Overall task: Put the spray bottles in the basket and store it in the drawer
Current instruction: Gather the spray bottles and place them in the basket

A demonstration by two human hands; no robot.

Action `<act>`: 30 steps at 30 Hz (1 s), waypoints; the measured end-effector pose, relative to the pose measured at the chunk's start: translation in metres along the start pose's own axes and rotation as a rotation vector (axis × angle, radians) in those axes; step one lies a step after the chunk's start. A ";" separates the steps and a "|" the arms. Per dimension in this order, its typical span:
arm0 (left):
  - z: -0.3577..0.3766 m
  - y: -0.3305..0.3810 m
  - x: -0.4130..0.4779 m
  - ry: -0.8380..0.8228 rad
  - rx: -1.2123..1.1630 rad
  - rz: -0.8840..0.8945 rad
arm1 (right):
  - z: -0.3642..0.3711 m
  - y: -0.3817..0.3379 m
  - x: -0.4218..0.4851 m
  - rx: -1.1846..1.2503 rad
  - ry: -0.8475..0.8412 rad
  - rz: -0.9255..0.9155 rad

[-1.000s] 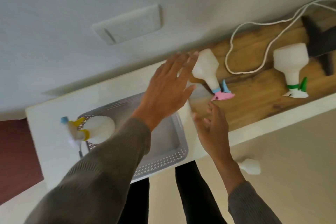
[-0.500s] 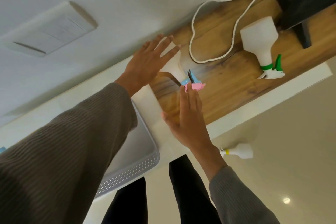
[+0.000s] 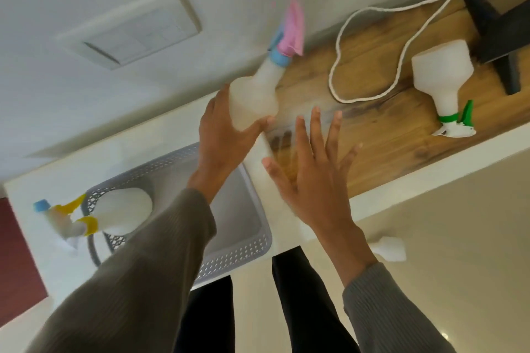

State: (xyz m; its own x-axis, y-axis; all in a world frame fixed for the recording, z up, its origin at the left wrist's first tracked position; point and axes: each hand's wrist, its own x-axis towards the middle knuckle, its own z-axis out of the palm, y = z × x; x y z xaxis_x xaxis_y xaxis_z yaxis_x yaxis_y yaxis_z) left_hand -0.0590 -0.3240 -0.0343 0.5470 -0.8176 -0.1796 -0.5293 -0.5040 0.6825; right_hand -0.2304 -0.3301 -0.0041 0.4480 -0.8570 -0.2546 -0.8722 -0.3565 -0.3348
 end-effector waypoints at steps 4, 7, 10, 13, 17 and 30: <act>-0.044 -0.031 -0.056 0.189 -0.243 -0.167 | 0.001 -0.042 0.000 0.276 -0.032 -0.003; -0.066 -0.057 -0.095 0.209 -0.209 -0.195 | 0.005 -0.075 -0.004 0.601 -0.012 -0.018; -0.075 -0.084 -0.124 0.171 -0.187 -0.156 | 0.016 -0.110 -0.011 0.685 -0.028 -0.165; -0.079 -0.112 -0.145 0.132 -0.233 -0.185 | 0.033 -0.140 -0.023 0.708 -0.058 -0.268; -0.080 -0.138 -0.158 0.075 -0.241 -0.266 | 0.055 -0.162 -0.036 0.689 -0.058 -0.272; -0.072 -0.167 -0.154 0.036 -0.152 -0.189 | 0.098 -0.169 -0.058 0.586 -0.085 -0.152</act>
State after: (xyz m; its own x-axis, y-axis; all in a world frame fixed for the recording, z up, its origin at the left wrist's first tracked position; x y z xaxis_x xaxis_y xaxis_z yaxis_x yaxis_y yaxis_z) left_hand -0.0082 -0.0939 -0.0693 0.6514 -0.7007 -0.2909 -0.3126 -0.5973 0.7386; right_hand -0.0896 -0.1836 -0.0215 0.5943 -0.7713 -0.2277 -0.5545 -0.1879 -0.8107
